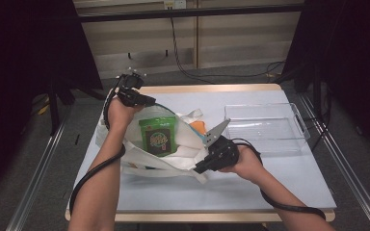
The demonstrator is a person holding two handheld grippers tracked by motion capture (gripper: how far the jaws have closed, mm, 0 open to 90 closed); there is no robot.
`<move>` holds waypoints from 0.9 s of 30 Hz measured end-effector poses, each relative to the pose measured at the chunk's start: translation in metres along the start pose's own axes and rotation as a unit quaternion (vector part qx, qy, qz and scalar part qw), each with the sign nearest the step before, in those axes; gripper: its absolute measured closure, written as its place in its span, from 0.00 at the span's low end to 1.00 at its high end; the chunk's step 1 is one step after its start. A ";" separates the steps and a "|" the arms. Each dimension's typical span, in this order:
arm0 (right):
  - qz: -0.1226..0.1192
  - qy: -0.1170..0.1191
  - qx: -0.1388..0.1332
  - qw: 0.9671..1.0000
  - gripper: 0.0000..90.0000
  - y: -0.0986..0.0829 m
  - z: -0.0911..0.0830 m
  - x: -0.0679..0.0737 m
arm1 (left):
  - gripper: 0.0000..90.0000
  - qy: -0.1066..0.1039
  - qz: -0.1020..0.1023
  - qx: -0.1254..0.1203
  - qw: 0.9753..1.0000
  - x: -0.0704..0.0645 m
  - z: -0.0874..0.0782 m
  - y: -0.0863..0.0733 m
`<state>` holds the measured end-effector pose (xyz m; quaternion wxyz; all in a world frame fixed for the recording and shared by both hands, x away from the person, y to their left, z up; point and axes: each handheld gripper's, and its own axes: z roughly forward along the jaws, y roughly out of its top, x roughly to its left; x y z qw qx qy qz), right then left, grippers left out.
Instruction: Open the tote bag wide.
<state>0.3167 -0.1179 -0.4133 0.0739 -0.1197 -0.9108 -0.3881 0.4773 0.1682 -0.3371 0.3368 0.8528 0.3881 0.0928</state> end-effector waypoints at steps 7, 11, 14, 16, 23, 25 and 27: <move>-0.003 -0.007 -0.001 1.000 0.96 0.004 -0.001 0.001 | 0.64 -0.002 0.004 -0.007 1.000 0.000 -0.013 -0.004; 0.000 -0.010 -0.001 1.000 0.96 0.006 -0.002 0.001 | 0.56 -0.002 0.001 -0.016 1.000 0.001 -0.022 -0.007; -0.002 -0.013 0.000 1.000 0.96 0.007 -0.003 0.001 | 0.50 0.006 0.012 -0.004 1.000 0.003 -0.029 -0.009; 0.000 -0.013 0.001 1.000 0.96 0.008 -0.003 0.002 | 0.48 0.003 0.009 -0.004 1.000 0.006 -0.034 -0.011; -0.002 -0.020 0.001 1.000 0.96 0.011 -0.005 0.003 | 0.44 0.018 0.006 -0.010 1.000 0.012 -0.050 -0.020; -0.001 -0.019 -0.001 1.000 0.96 0.011 -0.005 0.003 | 0.41 0.021 0.009 -0.008 1.000 0.015 -0.052 -0.023; -0.001 -0.020 -0.003 1.000 0.96 0.011 -0.006 0.002 | 0.41 0.016 0.006 -0.002 1.000 0.017 -0.053 -0.027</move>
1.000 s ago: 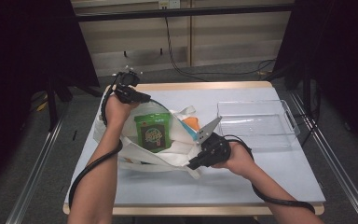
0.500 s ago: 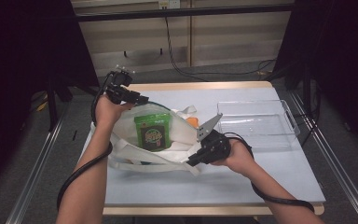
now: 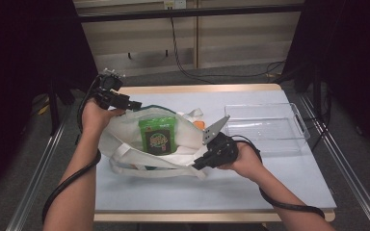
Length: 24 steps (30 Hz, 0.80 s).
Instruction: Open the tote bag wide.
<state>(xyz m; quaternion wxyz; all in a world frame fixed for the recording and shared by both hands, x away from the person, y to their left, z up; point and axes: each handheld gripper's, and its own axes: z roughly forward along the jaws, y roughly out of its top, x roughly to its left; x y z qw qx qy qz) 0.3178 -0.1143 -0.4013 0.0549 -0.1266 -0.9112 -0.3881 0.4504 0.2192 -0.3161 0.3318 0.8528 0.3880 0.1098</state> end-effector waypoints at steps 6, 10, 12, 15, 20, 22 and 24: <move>0.002 -0.004 -0.003 1.000 0.96 0.001 0.000 0.000 | 0.45 -0.013 -0.003 0.017 1.000 0.002 0.005 -0.008; 0.006 -0.007 -0.006 1.000 0.96 0.002 -0.001 -0.001 | 0.51 -0.019 0.006 0.034 0.999 0.004 0.007 -0.012; 0.010 -0.008 -0.010 1.000 0.96 0.002 -0.002 -0.002 | 0.56 -0.026 0.006 0.042 0.999 0.004 0.007 -0.014; 0.010 -0.011 -0.014 1.000 0.96 0.002 -0.002 -0.002 | 0.68 -0.036 0.008 0.055 0.998 0.003 0.010 -0.015; 0.011 -0.010 -0.015 1.000 0.96 0.002 -0.002 -0.002 | 0.86 -0.031 0.021 0.068 0.997 0.000 0.011 -0.013; 0.009 -0.009 -0.014 1.000 0.96 0.002 -0.002 -0.002 | 0.91 -0.029 0.011 0.064 0.997 -0.002 0.012 -0.012; 0.007 -0.008 -0.013 1.000 0.96 0.002 -0.002 -0.002 | 0.92 -0.025 -0.017 0.047 0.998 -0.005 0.014 -0.011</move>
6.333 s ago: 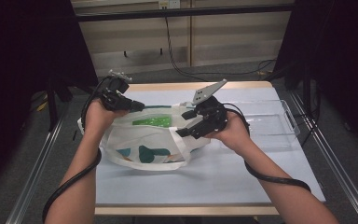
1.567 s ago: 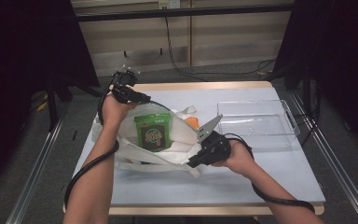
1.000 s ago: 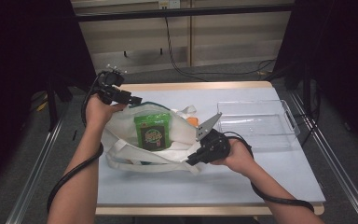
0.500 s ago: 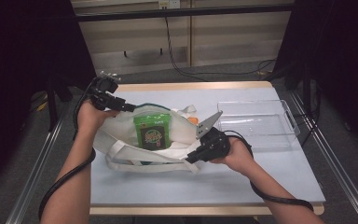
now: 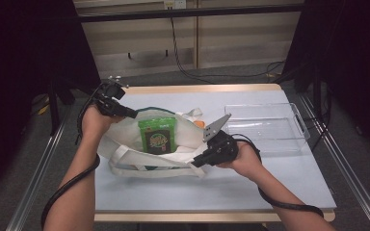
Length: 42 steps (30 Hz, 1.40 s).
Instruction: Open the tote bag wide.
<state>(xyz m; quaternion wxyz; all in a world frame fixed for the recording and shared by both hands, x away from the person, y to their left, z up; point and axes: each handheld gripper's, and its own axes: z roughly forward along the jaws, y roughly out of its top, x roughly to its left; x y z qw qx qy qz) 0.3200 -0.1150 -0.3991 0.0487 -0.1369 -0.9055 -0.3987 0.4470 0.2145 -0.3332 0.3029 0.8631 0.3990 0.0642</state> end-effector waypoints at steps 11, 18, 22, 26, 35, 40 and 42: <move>-0.006 0.018 0.017 1.000 0.97 -0.005 0.007 0.004 | 0.92 0.015 0.006 0.016 1.000 0.009 0.002 0.006; -0.004 0.025 0.026 0.999 0.97 -0.011 0.015 0.004 | 0.92 0.030 -0.010 0.011 0.999 0.011 0.013 0.007; -0.003 0.028 0.026 0.999 0.97 -0.013 0.018 0.004 | 0.92 0.028 -0.017 0.008 0.999 0.013 0.019 0.007; -0.001 0.033 0.024 0.999 0.97 -0.016 0.020 0.004 | 0.92 0.032 -0.016 0.011 0.999 0.014 0.022 0.007; 0.001 0.037 0.028 0.999 0.97 -0.018 0.022 0.004 | 0.92 0.035 -0.020 0.010 0.999 0.019 0.029 0.004; -0.001 0.040 0.027 0.999 0.97 -0.019 0.024 0.004 | 0.92 0.038 -0.032 0.000 0.999 0.018 0.033 0.004; -0.001 0.038 0.030 0.999 0.97 -0.020 0.024 0.004 | 0.92 0.035 -0.026 0.003 0.999 0.020 0.033 0.003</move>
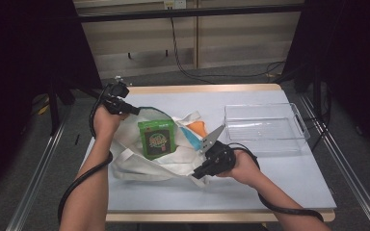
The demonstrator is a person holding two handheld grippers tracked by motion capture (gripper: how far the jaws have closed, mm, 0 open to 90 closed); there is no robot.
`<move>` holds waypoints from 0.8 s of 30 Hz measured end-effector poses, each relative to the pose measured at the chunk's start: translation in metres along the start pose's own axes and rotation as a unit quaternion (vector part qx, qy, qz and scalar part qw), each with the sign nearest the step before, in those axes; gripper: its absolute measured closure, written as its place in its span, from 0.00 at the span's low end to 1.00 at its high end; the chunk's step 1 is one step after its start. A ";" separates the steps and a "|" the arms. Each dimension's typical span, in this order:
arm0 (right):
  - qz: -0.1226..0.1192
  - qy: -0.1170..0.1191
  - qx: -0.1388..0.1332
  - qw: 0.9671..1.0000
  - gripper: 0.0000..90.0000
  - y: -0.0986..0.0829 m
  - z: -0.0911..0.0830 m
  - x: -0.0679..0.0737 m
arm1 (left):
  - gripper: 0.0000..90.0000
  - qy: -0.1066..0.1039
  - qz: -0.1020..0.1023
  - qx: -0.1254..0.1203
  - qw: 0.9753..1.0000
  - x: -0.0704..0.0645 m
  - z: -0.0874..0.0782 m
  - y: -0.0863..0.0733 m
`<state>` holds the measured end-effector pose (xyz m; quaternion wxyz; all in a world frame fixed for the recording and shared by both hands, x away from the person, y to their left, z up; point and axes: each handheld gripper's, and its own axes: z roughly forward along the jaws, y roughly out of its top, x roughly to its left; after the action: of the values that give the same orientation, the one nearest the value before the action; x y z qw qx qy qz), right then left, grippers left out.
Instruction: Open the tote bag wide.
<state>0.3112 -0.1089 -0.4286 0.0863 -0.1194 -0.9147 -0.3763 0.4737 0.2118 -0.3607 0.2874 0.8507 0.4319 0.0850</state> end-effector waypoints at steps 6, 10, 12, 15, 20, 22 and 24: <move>0.002 0.002 0.004 1.000 0.97 -0.001 0.002 0.000 | 0.92 0.002 -0.005 -0.001 1.000 0.001 0.005 -0.002; -0.002 0.003 0.002 1.000 0.96 -0.001 0.003 0.000 | 0.92 0.001 -0.001 0.003 1.000 0.002 0.005 -0.002; -0.002 0.003 0.005 1.000 0.96 -0.001 0.004 -0.001 | 0.92 0.000 -0.005 0.001 1.000 0.002 0.006 -0.003; 0.002 0.000 0.008 1.000 0.96 -0.002 0.004 -0.001 | 0.92 -0.001 -0.002 0.002 1.000 0.002 0.007 -0.005; 0.001 -0.003 0.008 1.000 0.96 -0.001 0.004 -0.001 | 0.91 -0.008 -0.008 -0.002 1.000 0.002 0.006 -0.008; 0.003 -0.002 0.007 1.000 0.96 0.000 0.004 0.000 | 0.91 -0.010 -0.005 -0.002 1.000 0.002 0.005 -0.008; 0.002 -0.003 0.008 1.000 0.96 0.000 0.004 0.000 | 0.91 -0.008 -0.014 -0.010 1.000 0.000 0.006 -0.008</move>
<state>0.3113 -0.1060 -0.4317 0.0860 -0.1218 -0.9177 -0.3681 0.4704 0.2134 -0.3699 0.3006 0.8421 0.4409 0.0783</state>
